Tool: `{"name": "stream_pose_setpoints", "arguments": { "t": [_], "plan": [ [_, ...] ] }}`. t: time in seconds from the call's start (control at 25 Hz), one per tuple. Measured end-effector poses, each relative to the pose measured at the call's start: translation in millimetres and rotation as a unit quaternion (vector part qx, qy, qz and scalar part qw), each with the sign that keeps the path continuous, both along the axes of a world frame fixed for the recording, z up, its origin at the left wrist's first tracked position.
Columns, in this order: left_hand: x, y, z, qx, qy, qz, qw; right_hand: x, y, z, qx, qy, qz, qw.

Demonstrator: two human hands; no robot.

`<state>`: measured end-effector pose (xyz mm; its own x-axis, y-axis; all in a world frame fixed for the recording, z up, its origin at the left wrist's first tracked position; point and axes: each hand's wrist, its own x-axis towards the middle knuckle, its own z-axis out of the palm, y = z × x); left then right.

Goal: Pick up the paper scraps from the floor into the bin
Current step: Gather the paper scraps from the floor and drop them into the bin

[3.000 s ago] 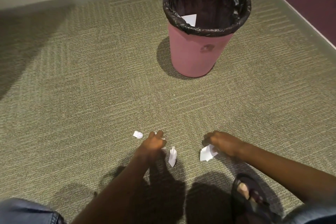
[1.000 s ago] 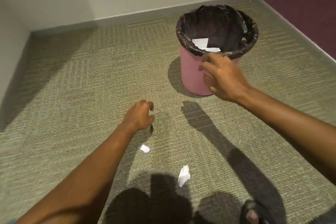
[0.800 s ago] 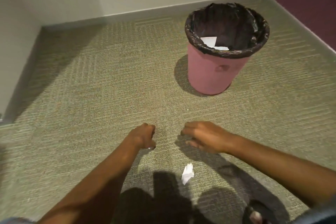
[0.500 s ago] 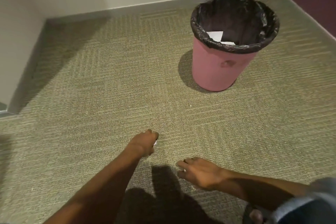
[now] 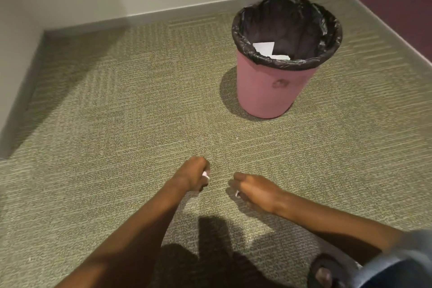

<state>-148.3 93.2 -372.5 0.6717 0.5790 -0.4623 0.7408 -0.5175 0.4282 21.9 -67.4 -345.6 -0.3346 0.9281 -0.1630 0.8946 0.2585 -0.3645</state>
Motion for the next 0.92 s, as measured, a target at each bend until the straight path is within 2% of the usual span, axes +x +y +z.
{"name": "stream_pose_setpoints", "arguments": {
  "t": [0.12, 0.28, 0.32, 0.52, 0.68, 0.8, 0.92],
  "plan": [
    [34.1, 21.5, 41.9, -0.021, -0.095, 0.013, 0.995, 24.0, 11.2, 33.7, 0.035, 0.055, -0.11, 0.992],
    [84.3, 43.6, 118.5, -0.054, -0.241, 0.053, 0.967, 60.2, 32.6, 92.1, 0.134, 0.135, -0.248, 0.95],
    [95.4, 49.1, 137.4, -0.048, -0.27, 0.059, 0.96, 69.9, 40.6, 109.1, 0.168, 0.139, -0.28, 0.935],
    [156.3, 71.5, 209.4, 0.025, -0.366, 0.031, 0.93, 118.7, 76.9, 186.4, 0.3, 0.062, -0.29, 0.907],
    [202.7, 82.6, 239.3, 0.117, -0.377, -0.003, 0.919, 147.4, 98.6, 204.1, 0.342, 0.03, -0.307, 0.888],
    [227.2, 93.3, 241.4, 0.174, -0.331, -0.016, 0.927, 164.7, 112.0, 201.8, 0.34, 0.01, -0.314, 0.886],
    [240.3, 102.7, 234.9, 0.192, -0.286, -0.018, 0.939, 178.2, 119.6, 195.3, 0.335, -0.001, -0.32, 0.886]
  ]
}}
